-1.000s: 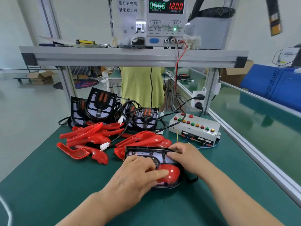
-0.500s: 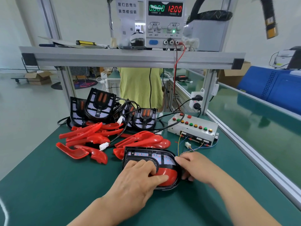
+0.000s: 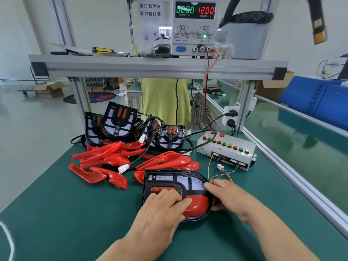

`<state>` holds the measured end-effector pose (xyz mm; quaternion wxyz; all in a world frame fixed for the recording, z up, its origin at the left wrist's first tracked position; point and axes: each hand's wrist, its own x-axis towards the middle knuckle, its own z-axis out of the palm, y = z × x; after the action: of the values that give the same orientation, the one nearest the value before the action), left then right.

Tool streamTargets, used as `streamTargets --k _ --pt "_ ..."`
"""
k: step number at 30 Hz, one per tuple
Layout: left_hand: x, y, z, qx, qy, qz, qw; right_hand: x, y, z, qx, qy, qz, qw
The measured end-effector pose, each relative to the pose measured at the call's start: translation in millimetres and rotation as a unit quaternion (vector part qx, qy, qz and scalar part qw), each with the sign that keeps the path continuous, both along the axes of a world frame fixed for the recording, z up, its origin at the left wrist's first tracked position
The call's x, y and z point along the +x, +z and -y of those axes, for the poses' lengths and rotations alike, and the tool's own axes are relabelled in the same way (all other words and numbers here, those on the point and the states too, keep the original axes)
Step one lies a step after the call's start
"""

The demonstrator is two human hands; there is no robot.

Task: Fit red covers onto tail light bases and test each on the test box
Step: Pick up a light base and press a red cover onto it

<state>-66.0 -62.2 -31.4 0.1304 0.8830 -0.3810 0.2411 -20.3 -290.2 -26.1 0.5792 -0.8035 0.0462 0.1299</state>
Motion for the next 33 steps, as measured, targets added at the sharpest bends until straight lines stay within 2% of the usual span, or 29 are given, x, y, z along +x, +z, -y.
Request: streamTargets --k 5,13,33 --pt "1.7 -6.5 -1.3 -0.017 -0.005 0.004 1.0 -0.5 5.2 1.6 -0.081 0.04 -0.001 0.996" --pt "1.8 -6.1 -1.5 -0.028 -0.004 -0.014 0.999 4.2 10.5 1.9 -0.004 0.064 -0.054 0.996" --pt "7.9 -11.6 0.1 -0.057 -0.009 -0.001 0.998 2.0 14.0 2.8 0.014 0.118 -0.07 0.99"
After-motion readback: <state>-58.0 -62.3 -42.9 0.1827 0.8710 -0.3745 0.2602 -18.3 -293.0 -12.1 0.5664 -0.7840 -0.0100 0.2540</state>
